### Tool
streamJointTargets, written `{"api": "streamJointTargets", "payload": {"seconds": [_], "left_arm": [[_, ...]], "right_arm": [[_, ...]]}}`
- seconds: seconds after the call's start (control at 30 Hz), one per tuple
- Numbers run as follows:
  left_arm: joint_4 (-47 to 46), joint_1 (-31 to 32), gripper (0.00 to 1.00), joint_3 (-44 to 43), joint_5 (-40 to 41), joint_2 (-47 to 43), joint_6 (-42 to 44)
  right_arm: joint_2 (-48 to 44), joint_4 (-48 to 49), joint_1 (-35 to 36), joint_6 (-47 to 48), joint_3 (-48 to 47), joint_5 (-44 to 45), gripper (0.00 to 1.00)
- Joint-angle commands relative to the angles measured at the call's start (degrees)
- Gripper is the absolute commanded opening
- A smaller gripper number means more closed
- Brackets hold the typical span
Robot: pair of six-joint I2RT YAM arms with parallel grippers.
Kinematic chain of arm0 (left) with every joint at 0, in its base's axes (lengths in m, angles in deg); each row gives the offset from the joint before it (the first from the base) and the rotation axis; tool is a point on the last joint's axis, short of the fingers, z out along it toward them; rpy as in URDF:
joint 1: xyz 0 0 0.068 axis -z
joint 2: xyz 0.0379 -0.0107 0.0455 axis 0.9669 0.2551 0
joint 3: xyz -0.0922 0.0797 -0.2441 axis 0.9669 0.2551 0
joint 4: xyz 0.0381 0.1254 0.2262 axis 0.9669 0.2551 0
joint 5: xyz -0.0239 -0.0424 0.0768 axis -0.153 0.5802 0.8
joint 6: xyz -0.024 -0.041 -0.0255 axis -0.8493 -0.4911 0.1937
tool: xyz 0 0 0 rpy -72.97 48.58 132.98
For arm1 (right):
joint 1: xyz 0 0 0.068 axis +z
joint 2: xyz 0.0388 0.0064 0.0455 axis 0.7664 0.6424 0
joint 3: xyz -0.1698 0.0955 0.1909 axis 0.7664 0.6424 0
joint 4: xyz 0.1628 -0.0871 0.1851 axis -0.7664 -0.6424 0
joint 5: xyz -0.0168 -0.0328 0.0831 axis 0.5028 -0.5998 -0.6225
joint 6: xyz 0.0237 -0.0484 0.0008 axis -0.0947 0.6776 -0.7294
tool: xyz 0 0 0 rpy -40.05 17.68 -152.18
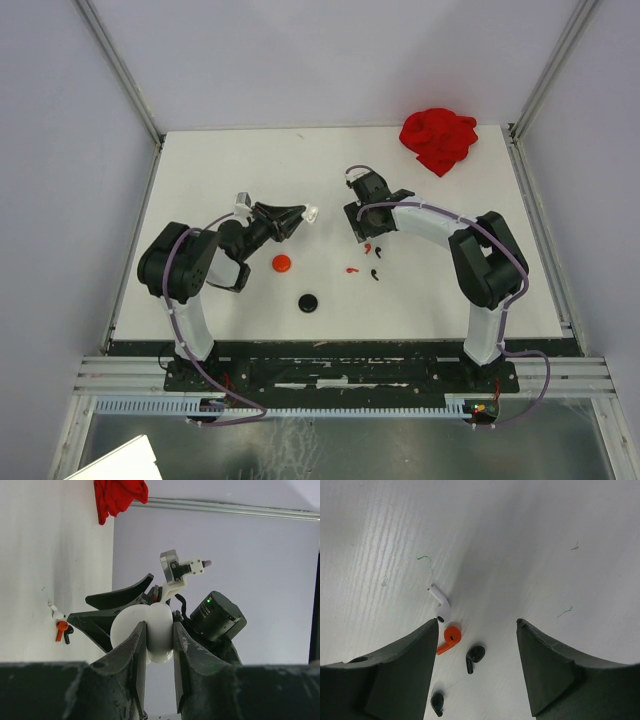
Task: Insert the wireless bluetooth earbuds into the charging case
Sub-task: Pick up the earbud from the center of the board.
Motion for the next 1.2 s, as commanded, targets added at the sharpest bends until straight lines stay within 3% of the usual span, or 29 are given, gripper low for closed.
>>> {"api": "streamJointTargets", "payload": {"seconds": [0.0,1.17], "left_arm": [[-4.0,-0.6,0.03,0.1,-1.1,0.9,2.7],[-6.7,-1.3,0.03,0.1,-1.8,3.4,1.3]], "right_arm": [[-0.2,-0.1,-0.1,0.0,-2.0,0.0,0.72],[3.7,-1.3,-0.3,-0.4,-3.1,2.6,0.73]]}}
